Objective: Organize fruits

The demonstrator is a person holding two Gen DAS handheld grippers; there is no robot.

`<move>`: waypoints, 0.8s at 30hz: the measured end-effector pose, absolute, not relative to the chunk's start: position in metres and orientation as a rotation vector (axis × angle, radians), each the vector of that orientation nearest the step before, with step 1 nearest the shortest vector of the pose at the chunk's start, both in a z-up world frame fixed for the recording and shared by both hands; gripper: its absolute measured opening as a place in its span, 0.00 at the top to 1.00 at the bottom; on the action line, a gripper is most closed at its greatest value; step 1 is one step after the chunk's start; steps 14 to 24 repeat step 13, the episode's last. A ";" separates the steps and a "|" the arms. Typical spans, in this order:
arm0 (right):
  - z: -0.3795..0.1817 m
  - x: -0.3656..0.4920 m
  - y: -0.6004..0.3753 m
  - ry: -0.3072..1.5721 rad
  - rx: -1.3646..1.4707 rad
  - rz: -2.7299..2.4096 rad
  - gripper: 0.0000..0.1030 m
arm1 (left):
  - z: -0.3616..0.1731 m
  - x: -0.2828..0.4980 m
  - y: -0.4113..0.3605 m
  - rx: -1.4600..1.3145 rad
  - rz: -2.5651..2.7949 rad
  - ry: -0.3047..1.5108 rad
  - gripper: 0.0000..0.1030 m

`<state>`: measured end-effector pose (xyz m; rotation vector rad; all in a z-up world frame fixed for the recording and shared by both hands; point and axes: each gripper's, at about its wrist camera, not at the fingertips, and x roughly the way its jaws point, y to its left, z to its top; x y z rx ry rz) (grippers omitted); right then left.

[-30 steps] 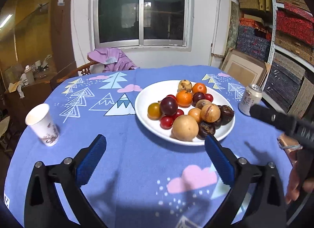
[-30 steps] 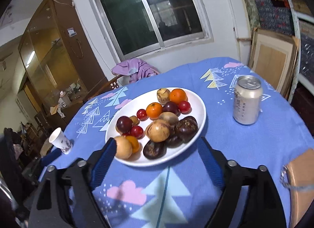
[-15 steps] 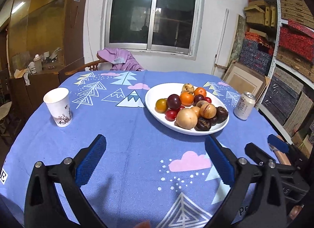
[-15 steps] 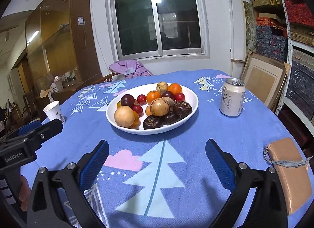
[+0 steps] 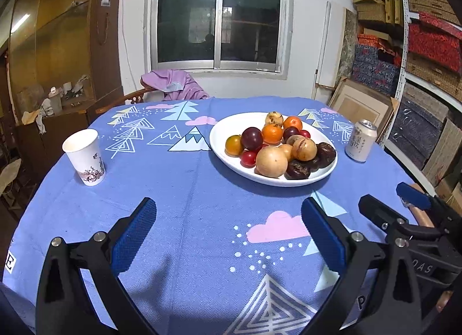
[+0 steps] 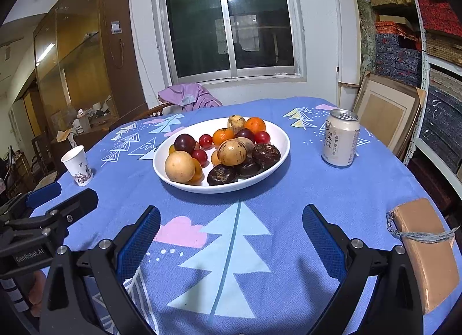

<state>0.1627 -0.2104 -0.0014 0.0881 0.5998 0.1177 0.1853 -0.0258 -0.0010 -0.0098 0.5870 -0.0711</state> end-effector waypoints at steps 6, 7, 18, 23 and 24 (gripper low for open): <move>-0.002 0.163 -0.212 0.608 0.096 0.109 0.03 | -0.001 0.183 -0.030 0.010 -0.087 0.575 0.04; -0.002 0.164 -0.212 0.609 0.098 0.108 0.03 | -0.001 0.184 -0.031 0.011 -0.092 0.581 0.04; -0.002 0.164 -0.214 0.614 0.105 0.104 0.03 | -0.002 0.183 -0.033 0.026 -0.084 0.579 0.04; -0.002 0.164 -0.214 0.614 0.105 0.104 0.03 | -0.002 0.183 -0.033 0.026 -0.084 0.579 0.04; -0.002 0.164 -0.214 0.614 0.105 0.104 0.03 | -0.002 0.183 -0.033 0.026 -0.084 0.579 0.04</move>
